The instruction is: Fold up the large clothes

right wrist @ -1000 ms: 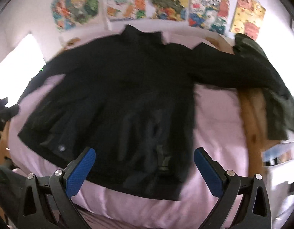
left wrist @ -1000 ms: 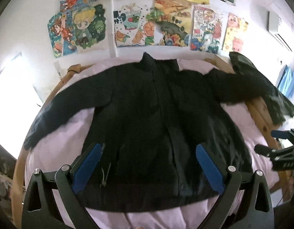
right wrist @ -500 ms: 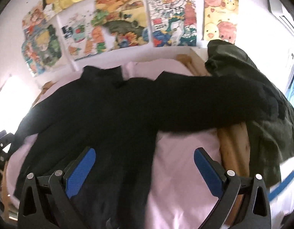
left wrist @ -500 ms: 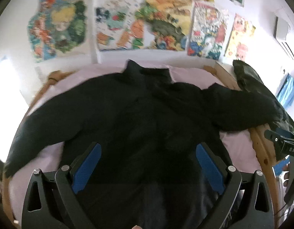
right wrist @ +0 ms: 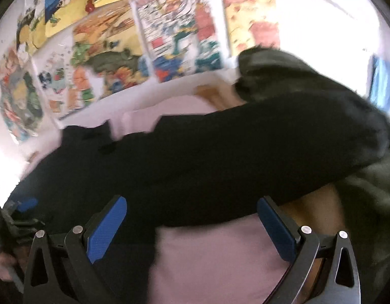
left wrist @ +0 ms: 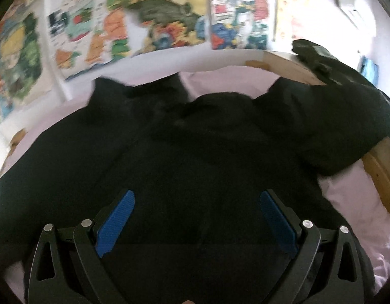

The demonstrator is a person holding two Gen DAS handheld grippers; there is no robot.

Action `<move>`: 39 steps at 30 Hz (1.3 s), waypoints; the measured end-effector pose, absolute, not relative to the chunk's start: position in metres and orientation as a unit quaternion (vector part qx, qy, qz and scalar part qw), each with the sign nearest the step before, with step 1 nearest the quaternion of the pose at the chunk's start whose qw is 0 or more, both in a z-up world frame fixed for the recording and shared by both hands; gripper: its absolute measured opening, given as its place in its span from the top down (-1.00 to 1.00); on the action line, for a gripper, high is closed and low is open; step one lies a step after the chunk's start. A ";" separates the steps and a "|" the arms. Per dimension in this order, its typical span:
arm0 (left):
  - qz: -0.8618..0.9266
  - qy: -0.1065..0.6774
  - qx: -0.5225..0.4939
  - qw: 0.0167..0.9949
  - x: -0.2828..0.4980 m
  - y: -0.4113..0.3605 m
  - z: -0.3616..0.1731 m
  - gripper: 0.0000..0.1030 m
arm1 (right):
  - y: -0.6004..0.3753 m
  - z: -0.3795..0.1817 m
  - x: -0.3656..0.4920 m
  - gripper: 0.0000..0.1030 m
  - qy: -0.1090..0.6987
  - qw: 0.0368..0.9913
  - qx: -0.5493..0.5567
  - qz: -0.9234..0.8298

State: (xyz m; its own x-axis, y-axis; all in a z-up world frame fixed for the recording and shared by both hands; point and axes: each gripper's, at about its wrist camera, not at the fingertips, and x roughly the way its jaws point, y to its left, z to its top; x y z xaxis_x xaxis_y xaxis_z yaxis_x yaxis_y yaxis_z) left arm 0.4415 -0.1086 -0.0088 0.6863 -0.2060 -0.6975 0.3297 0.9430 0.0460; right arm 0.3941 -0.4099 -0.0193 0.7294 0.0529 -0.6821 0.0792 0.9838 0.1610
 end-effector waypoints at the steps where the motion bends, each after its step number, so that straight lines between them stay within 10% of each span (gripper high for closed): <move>1: -0.156 0.365 0.082 0.914 0.448 -0.113 -0.011 -0.89 | -0.415 -0.016 0.394 -1.00 0.356 0.931 0.072 -0.022; 29: -0.137 0.422 0.123 0.888 0.551 -0.222 -0.123 -0.99 | -0.617 -0.022 0.387 -0.98 0.331 0.856 0.329 -0.223; 39: -0.181 0.396 0.027 0.900 0.534 -0.152 -0.047 -0.92 | -0.599 -0.025 0.398 0.36 0.271 0.851 0.363 -0.267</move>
